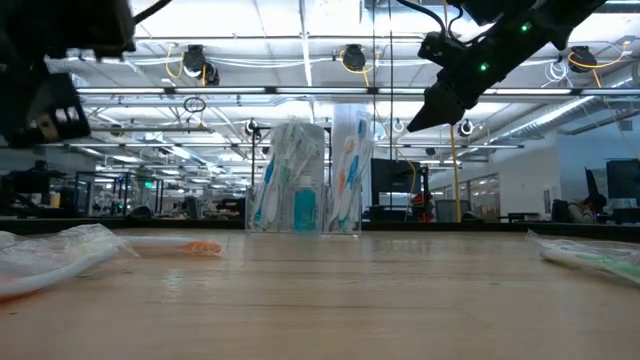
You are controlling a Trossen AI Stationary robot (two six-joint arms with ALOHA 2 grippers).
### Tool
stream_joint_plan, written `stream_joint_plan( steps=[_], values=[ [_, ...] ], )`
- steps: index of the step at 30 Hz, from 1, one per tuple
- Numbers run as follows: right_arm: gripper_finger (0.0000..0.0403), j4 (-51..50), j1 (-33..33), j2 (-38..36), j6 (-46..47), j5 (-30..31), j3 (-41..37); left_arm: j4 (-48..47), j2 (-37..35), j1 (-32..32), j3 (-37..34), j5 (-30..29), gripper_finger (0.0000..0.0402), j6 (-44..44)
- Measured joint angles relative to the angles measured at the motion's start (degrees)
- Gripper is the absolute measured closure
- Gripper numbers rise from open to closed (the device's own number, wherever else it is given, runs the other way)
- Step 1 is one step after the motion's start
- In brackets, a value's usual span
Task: Pick & Place toothbrushing station
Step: Put the blue mouthwash bottle into the transparent organizer
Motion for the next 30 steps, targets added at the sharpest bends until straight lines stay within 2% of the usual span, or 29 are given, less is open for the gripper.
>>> stream_joint_plan(
  steps=[4, 6, 11, 16, 19, 22, 30],
  values=[
    [0.0195, -0.01, 0.02, 0.00, -0.01, 0.00, 0.00, -16.45, 1.33, 2.02, 9.73, 1.63, 0.0218, -7.83],
    [0.0195, -0.05, 0.02, 0.00, -0.12, 0.00, 0.00, -21.32, 2.48, 2.63, 12.63, 4.51, 0.0218, -13.56],
    [0.0195, -0.22, 0.02, 0.00, -0.52, 0.00, 0.01, -22.51, 8.64, 2.96, 14.26, 13.58, 0.0218, -30.52],
    [0.0195, 0.23, 0.00, 0.00, -4.71, 0.00, 0.02, -21.98, 16.81, 1.65, 14.28, 17.27, 0.0218, -40.78],
    [0.0195, 1.17, 0.02, 0.00, -7.81, 0.02, 0.02, -21.85, 20.54, 1.56, 14.28, 18.83, 0.0218, -44.52],
    [0.0195, 2.23, 0.01, 0.00, -9.61, 0.01, 0.02, -21.87, 23.13, 2.63, 14.28, 25.40, 0.0218, -46.03],
    [0.0195, 3.91, 0.02, 0.00, -11.43, 0.02, 0.02, -21.53, 23.57, 5.84, 14.28, 28.33, 0.0218, -42.09]
  ],
)
